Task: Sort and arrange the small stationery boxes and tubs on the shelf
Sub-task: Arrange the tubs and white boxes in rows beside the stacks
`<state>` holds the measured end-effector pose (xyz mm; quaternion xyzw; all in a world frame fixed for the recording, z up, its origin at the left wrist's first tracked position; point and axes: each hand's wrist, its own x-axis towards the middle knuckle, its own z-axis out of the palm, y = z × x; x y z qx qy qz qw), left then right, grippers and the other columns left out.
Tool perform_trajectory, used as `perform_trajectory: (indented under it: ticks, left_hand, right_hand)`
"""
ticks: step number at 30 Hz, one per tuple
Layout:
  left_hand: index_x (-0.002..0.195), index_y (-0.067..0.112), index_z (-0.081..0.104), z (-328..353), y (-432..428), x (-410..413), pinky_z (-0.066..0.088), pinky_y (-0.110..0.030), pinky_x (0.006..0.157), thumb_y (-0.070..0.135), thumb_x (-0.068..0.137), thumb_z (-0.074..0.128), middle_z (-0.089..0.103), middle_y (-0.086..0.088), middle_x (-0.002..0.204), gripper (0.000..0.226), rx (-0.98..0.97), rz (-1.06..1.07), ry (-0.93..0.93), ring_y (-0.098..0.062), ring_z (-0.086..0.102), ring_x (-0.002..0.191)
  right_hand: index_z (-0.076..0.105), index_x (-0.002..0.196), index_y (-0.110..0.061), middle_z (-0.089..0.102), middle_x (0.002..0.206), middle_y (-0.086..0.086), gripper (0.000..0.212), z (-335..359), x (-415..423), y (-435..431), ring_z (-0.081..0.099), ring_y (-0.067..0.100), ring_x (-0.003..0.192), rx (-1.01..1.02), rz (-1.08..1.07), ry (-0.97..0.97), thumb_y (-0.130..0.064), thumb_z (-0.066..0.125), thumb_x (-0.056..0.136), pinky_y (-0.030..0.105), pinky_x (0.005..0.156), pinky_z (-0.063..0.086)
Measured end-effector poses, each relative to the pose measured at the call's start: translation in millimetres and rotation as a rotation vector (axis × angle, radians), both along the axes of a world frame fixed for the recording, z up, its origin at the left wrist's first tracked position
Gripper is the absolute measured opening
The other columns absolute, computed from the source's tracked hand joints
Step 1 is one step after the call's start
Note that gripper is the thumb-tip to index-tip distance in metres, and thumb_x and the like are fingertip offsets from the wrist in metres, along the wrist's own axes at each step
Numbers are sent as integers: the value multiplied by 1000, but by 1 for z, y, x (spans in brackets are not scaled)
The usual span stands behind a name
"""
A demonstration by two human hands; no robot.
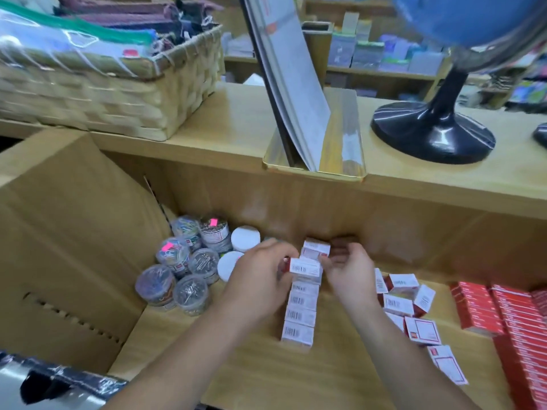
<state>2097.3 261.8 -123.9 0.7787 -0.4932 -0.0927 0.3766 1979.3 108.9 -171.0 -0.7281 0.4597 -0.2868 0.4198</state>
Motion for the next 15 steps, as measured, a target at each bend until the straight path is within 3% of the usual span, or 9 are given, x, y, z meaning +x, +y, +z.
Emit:
perform_trajectory:
  ticks: [3,5,7,10,12,15]
  left_hand:
    - [95,26,69,-6,-18,-1,52,-38,74,14,81,70,60,9,88,19,48,-18,-38,-11,61,80]
    - [99,29,70,-13,-28,0,53,-38,72,15,83,68,60,10,85,21,87,-13,-51,-12,60,79]
    - [103,32,70,-22,-36,1,55,-40,72,17,85,68,63,10,88,23,140,2,-55,-13,62,82]
    - [108,33,65,-29,-43,2,53,-40,74,28,87,70,67,12,92,22,151,23,-155,-14,56,93]
    - [105,30,65,-28,-41,6,50,-37,74,39,84,75,66,12,91,25,142,52,-283,-16,54,92]
    - [86,27,72,-32,-37,17,46,-36,72,55,77,77,59,8,85,30,122,80,-534,-21,53,85]
  right_hand:
    - [58,104,-16,71,91,-4,33,-4,-8,4,70,10,79,120,-68,-118,-15,82,81,28,77,56]
    - [60,114,-12,73,96,-2,29,-11,-17,4,72,15,88,165,-38,-152,-3,69,88,36,87,57]
    - [62,123,-10,74,101,-3,38,-17,-25,5,71,12,94,195,30,-98,4,53,89,32,91,56]
    - [66,124,-22,74,105,-6,42,-14,-28,10,68,4,95,218,183,-6,-10,56,85,12,80,50]
    - [68,112,-36,74,98,-9,27,-13,-25,10,67,6,92,150,259,47,-21,63,90,16,79,52]
    - [64,109,-40,70,100,-10,15,-18,-22,8,67,1,90,57,303,126,-41,58,95,32,85,56]
